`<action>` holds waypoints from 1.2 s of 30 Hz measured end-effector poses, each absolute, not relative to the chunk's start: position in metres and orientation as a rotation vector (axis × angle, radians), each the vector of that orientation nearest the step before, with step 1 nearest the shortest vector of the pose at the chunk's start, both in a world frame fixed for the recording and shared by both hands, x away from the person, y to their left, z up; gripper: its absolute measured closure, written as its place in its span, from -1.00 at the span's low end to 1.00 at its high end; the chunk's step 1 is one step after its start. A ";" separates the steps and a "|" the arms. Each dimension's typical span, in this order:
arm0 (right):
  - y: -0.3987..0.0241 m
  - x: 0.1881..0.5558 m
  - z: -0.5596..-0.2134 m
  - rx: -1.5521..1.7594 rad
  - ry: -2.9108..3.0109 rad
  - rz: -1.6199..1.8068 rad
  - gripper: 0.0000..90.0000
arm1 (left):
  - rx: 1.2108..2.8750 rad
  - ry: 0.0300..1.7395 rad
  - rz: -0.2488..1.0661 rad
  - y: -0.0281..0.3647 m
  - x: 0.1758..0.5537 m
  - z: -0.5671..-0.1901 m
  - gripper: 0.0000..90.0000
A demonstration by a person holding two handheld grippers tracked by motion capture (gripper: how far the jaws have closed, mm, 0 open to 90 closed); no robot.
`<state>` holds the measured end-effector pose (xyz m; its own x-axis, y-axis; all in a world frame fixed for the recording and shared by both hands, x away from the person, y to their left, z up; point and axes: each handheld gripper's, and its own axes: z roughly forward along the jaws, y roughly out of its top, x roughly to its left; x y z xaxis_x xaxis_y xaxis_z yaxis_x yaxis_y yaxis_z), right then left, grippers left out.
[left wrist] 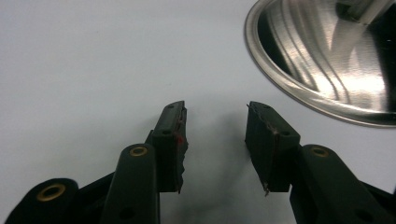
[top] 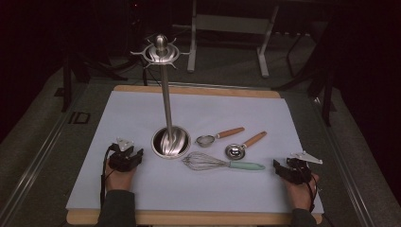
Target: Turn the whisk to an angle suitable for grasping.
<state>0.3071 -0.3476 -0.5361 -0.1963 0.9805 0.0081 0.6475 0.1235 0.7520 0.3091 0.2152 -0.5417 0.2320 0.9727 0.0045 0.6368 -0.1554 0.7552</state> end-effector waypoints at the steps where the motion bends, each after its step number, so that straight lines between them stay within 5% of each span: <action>1: -0.348 0.307 -0.536 1.568 1.906 0.872 -0.09 | 1.874 1.477 0.679 0.215 0.309 -0.542 0.34; 15: -0.330 0.284 -0.523 1.514 2.011 1.024 0.02 | 1.901 1.439 0.670 0.213 0.308 -0.542 0.42; 23: -0.318 0.271 -0.523 1.480 2.096 1.017 0.34 | 1.903 1.436 0.663 0.213 0.308 -0.542 0.47; 28: -0.310 0.267 -0.522 1.429 2.121 0.980 0.91 | 1.911 1.441 0.676 0.212 0.308 -0.542 0.40; 36: -0.296 0.272 -0.527 1.400 2.148 0.941 0.91 | 1.924 1.424 0.681 0.211 0.308 -0.542 0.47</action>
<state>0.2719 -0.2960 -0.5273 -0.4133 0.9103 0.0247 0.6356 0.2689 0.7237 0.3077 0.2107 -0.5420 0.2780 0.9601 0.0315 0.6276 -0.2063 0.7507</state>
